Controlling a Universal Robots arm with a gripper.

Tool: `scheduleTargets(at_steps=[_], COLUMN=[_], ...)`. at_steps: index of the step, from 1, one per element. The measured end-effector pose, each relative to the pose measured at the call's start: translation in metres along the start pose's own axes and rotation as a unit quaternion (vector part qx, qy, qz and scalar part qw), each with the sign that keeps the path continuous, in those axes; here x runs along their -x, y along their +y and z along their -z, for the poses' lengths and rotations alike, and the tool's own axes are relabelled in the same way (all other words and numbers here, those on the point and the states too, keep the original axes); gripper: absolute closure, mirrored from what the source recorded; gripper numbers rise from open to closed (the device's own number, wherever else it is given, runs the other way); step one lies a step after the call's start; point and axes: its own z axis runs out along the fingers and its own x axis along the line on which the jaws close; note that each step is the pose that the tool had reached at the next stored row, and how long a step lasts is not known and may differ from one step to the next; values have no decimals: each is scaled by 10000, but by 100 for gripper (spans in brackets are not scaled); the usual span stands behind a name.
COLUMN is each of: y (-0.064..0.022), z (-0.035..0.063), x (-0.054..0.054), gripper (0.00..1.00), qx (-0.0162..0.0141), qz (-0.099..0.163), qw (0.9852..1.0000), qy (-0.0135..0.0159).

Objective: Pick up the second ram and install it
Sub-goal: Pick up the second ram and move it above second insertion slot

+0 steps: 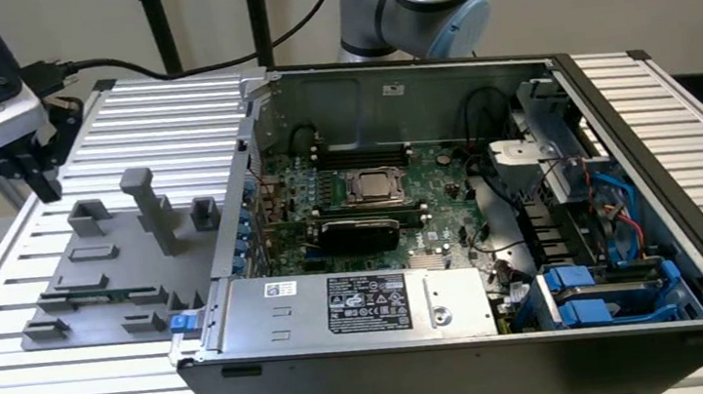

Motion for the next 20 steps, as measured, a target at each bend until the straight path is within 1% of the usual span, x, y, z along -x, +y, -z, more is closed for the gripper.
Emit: scheduleTargets(at_steps=[3,5,8,10,12,15,17,20], y=[-1,-1,-2,-2,-3,-4,-4,-5], z=[-14,-25,-40,-49,-60,-75,-85,-101], x=[0,0,0,0,0,0,0,0], gripper=[89,89,89,89,89,89,89,89], qx=[-1,-1,-2,-3,-3,-4,-4,-5], qz=[273,457,727,908,1087,1362,1540,1806], qw=[9996,9990,9974,9959,9941,9907,9880,9835], qy=[13,22,35,43,51,64,73,85])
